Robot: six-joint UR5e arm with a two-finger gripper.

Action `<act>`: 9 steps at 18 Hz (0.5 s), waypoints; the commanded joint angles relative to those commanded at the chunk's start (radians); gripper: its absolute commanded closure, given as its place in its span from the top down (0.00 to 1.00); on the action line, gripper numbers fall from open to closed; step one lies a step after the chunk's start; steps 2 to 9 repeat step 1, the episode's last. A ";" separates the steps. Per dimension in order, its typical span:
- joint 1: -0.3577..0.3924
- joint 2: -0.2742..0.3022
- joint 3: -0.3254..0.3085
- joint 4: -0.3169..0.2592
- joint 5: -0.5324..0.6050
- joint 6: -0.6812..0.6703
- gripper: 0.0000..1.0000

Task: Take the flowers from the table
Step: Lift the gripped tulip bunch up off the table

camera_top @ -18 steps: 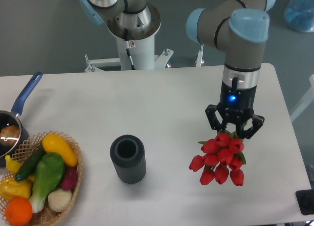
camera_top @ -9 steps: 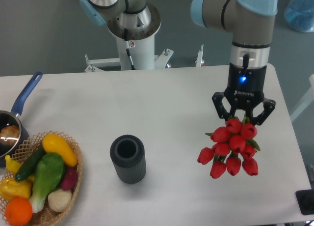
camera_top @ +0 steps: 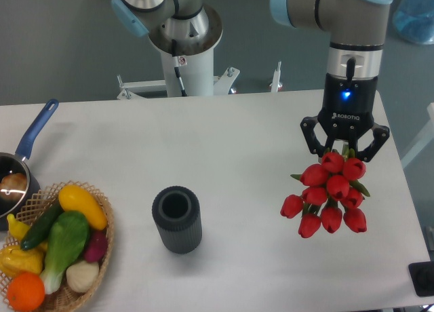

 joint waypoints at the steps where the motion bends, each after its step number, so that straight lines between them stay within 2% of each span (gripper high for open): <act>1: 0.000 0.000 0.000 0.002 0.000 0.000 0.39; 9: 0.000 0.000 0.000 0.002 0.000 0.000 0.39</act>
